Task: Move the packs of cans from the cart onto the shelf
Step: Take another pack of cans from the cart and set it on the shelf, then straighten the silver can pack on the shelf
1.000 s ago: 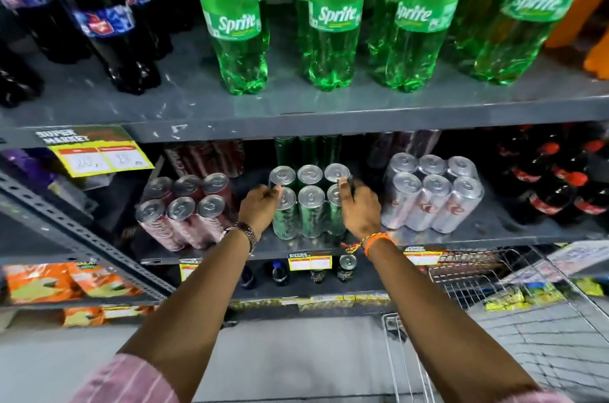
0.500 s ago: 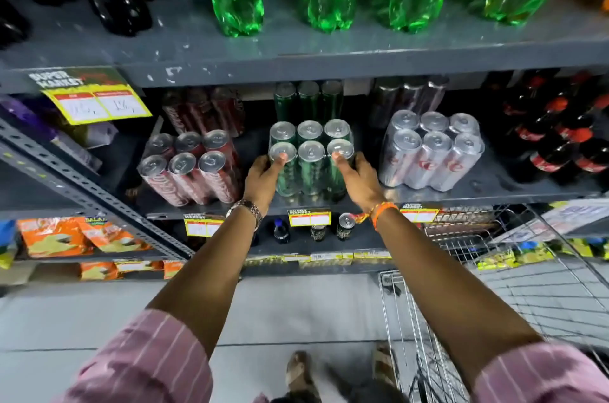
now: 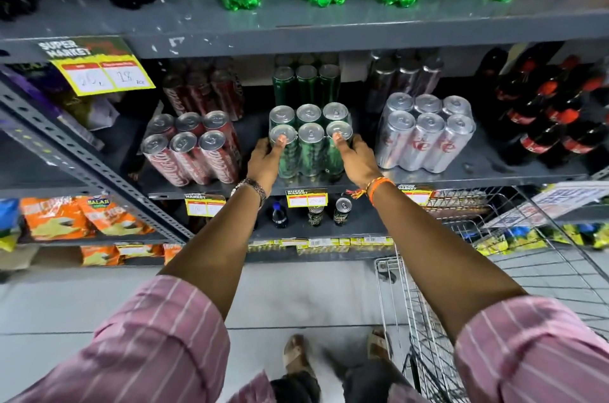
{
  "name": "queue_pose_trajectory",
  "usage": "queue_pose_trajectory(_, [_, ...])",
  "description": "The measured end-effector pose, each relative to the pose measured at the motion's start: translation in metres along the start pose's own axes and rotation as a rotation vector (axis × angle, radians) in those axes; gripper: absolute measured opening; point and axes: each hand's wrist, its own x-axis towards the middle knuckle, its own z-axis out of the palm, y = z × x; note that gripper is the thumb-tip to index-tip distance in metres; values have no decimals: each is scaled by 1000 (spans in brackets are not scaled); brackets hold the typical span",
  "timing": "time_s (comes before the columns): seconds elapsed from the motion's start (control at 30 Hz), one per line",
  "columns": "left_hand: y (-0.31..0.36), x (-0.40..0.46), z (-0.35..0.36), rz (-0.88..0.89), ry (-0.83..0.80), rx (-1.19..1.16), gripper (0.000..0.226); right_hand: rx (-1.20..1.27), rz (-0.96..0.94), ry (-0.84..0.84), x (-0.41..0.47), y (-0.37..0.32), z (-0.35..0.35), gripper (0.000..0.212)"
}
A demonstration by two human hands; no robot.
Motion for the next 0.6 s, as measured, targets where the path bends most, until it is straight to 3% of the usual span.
queue_pose_trajectory(0.3, [-2, 4, 0, 36, -22, 125, 68, 9, 23, 11, -3, -2, -1, 72])
queue_pose_trajectory(0.53, [-1, 4, 8, 13, -33, 26, 58, 11, 31, 3, -1, -2, -1, 64])
queue_pose_trajectory(0.6, [5, -5, 14, -11, 50, 29, 61, 14, 29, -24, -5, -3, -6, 63])
